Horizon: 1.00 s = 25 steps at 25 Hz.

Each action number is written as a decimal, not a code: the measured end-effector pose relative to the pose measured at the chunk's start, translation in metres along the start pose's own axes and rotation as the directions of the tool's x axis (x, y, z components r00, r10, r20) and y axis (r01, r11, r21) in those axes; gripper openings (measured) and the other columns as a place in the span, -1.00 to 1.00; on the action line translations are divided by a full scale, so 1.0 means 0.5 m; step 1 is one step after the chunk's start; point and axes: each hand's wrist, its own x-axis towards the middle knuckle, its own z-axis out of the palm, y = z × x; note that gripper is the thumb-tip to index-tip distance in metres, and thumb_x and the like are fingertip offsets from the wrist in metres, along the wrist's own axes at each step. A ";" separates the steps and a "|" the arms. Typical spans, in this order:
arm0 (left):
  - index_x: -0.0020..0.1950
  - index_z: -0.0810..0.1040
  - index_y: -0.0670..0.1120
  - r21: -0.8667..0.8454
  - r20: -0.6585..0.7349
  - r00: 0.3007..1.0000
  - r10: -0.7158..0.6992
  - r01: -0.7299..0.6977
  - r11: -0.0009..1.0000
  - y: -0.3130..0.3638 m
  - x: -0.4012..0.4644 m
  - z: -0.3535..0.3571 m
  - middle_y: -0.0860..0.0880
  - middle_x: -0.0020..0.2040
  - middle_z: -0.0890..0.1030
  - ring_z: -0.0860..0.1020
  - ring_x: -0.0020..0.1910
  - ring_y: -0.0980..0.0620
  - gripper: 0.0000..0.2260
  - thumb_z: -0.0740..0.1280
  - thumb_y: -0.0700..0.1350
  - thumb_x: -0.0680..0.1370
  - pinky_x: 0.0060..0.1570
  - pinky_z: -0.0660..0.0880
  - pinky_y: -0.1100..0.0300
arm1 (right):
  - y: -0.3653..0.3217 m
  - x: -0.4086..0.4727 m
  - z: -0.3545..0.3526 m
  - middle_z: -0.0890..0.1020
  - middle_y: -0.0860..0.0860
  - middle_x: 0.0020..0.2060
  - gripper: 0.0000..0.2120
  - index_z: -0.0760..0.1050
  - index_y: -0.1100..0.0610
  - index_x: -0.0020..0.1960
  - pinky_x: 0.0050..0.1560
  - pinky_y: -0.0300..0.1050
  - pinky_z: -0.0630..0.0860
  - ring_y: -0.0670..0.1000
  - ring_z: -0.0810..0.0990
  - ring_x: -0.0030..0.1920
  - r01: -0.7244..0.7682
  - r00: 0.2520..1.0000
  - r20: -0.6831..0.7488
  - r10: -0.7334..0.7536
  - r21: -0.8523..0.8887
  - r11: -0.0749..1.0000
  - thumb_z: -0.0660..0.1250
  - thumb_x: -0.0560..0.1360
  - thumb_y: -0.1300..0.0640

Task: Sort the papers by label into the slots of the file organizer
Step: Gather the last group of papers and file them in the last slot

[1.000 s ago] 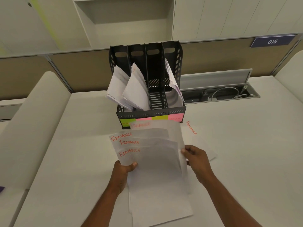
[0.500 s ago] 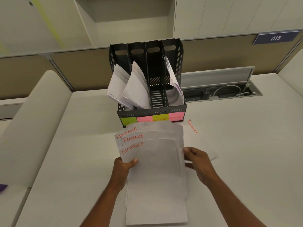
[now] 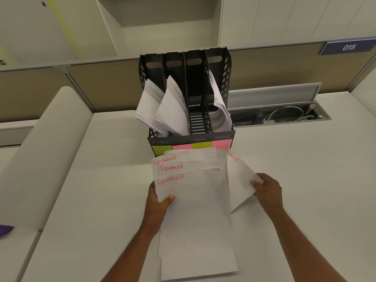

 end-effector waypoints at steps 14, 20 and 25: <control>-0.11 0.75 0.17 0.020 0.011 0.957 0.290 -0.290 0.957 0.165 -0.003 0.040 0.09 -0.11 0.77 0.71 -0.12 0.11 -0.90 0.49 -0.05 0.49 -0.17 0.61 0.28 | -0.256 -0.031 -0.032 0.69 0.06 0.09 -0.64 0.59 0.08 0.25 -0.07 -0.09 0.61 0.05 0.65 0.04 0.086 0.782 0.388 -0.488 0.708 0.701 0.32 0.57 -0.10; 0.27 0.50 0.19 -0.051 -0.212 0.868 0.450 -0.470 0.881 0.246 -0.038 0.063 0.32 0.03 0.68 0.67 0.04 0.19 -0.64 0.45 -0.06 0.52 -0.10 0.59 0.34 | -0.233 -0.130 0.018 0.73 -0.20 -0.15 -0.91 0.65 -0.14 -0.07 -0.08 -0.07 0.65 -0.21 0.67 -0.15 0.280 0.837 0.305 -0.455 0.476 0.834 0.51 0.45 0.03; 0.33 0.44 0.31 0.014 -0.173 0.735 0.655 -0.664 0.748 0.286 -0.093 0.098 0.35 0.15 0.61 0.59 0.20 0.26 -0.58 0.44 0.03 0.53 0.07 0.56 0.36 | -0.262 -0.186 0.051 0.58 -0.21 -0.41 -0.84 0.58 -0.22 -0.14 -0.44 -0.22 0.51 -0.15 0.53 -0.43 0.547 0.822 -0.139 -0.553 0.463 0.697 0.47 0.48 0.04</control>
